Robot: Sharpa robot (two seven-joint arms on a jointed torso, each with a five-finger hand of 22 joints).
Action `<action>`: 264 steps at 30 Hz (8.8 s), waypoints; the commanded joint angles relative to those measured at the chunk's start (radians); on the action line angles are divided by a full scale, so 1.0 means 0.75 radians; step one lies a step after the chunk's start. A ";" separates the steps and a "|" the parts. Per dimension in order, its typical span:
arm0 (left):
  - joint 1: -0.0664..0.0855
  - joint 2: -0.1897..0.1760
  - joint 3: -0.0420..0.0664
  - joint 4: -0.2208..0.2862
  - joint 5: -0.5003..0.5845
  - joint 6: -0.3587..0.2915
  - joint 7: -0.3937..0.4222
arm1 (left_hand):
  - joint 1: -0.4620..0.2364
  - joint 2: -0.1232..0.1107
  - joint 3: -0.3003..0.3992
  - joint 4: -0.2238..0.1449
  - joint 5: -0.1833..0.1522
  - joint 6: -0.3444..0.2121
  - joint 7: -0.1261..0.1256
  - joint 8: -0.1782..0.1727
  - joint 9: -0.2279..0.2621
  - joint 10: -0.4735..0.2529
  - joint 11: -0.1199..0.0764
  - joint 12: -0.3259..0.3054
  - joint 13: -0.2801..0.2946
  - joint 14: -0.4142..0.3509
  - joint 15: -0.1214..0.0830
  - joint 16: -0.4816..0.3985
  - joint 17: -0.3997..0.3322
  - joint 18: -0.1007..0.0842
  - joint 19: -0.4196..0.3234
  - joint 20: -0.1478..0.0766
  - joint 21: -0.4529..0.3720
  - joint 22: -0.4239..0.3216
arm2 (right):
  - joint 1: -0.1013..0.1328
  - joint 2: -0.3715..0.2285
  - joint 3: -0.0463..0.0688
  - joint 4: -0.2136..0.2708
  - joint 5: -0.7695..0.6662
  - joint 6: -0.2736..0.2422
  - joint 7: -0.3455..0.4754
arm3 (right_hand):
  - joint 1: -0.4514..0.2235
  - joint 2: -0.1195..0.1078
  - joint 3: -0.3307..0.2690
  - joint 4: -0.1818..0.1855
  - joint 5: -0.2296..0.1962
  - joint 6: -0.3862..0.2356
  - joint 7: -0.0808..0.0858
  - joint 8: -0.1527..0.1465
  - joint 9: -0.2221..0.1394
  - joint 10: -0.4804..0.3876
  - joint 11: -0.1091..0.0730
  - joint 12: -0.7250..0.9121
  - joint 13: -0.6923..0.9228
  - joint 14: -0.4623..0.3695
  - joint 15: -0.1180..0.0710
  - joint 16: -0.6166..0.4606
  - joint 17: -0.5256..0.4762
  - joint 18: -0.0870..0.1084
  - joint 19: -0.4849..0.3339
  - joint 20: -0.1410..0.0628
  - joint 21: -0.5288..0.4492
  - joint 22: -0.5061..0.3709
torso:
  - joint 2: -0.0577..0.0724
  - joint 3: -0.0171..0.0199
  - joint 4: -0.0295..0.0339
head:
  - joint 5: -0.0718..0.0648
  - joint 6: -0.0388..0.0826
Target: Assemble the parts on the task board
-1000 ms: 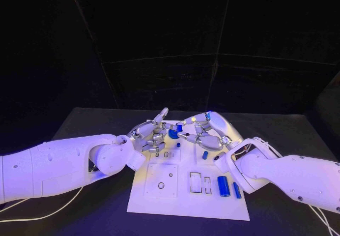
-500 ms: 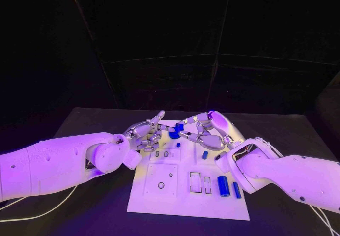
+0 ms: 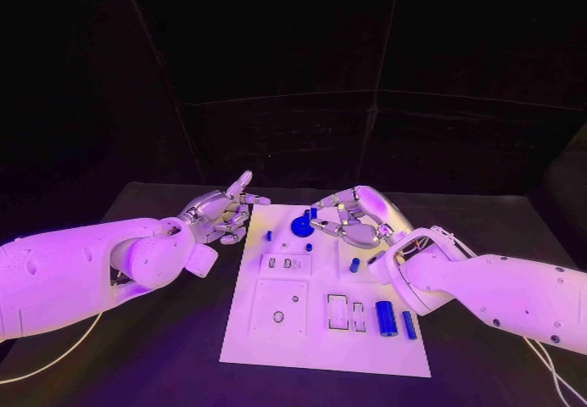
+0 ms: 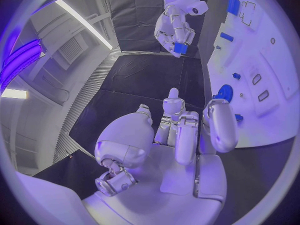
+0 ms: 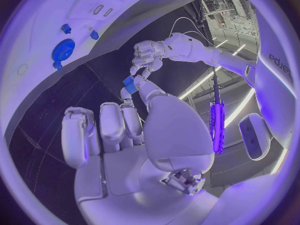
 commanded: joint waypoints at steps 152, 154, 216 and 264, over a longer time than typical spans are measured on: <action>0.040 0.003 0.001 0.025 0.047 0.006 0.072 | 0.038 -0.008 -0.002 -0.033 0.005 -0.007 0.003 -0.009 0.003 -0.041 0.002 -0.034 -0.047 0.140 0.014 0.004 0.351 0.013 -0.023 0.003 -0.027 -0.028 | -0.136 0.212 0.001 -0.174 -0.574 0.371 -0.685 | -0.017 -0.042 -0.057 0.021 -0.023 -0.055 0.023 -0.047 -0.016 -0.051 0.026 -0.068 -0.058 0.001 0.021 -0.033 -0.066 -0.004 -0.039 0.013 -0.028 0.134 | 0.001 0.0032 -0.0029 | 0.028 -0.077; 0.040 0.004 0.001 0.024 0.047 0.007 0.071 | 0.038 -0.008 -0.002 -0.033 0.005 -0.007 0.003 -0.009 0.003 -0.041 0.002 -0.034 -0.047 0.140 0.014 0.004 0.351 0.013 -0.023 0.003 -0.027 -0.028 | -0.136 0.212 0.001 -0.174 -0.574 0.369 -0.685 | -0.020 -0.044 -0.060 0.023 -0.023 -0.058 0.024 -0.048 -0.017 -0.051 0.027 -0.068 -0.058 0.001 0.022 -0.034 -0.068 -0.004 -0.041 0.014 -0.029 0.132 | 0.001 0.0032 -0.0029 | 0.028 -0.077; 0.040 0.010 0.001 0.018 0.030 0.032 0.050 | 0.037 -0.009 -0.003 -0.034 0.005 -0.009 0.004 -0.010 0.003 -0.047 0.003 -0.039 -0.056 0.140 0.015 0.004 0.351 0.014 -0.025 0.003 -0.029 -0.030 | -0.137 0.208 0.001 -0.154 -0.606 0.318 -0.701 | -0.025 -0.051 -0.072 0.029 -0.025 -0.060 0.025 -0.051 -0.017 -0.049 0.029 -0.065 -0.056 0.001 0.024 -0.035 -0.068 -0.004 -0.040 0.017 -0.030 0.132 | 0.001 0.0031 -0.0022 | 0.027 -0.077; 0.040 0.009 0.001 0.015 0.026 0.036 0.046 | 0.037 -0.009 -0.003 -0.034 0.005 -0.009 0.004 -0.010 0.003 -0.047 0.003 -0.039 -0.056 0.140 0.015 0.004 0.351 0.014 -0.025 0.003 -0.029 -0.030 | -0.137 0.210 0.001 -0.151 -0.623 0.306 -0.721 | -0.028 -0.064 -0.092 0.035 -0.023 -0.065 0.026 -0.055 -0.017 -0.053 0.030 -0.069 -0.060 0.000 0.025 -0.040 -0.076 -0.002 -0.045 0.019 -0.034 0.126 | 0.001 0.0026 -0.0022 | 0.027 -0.079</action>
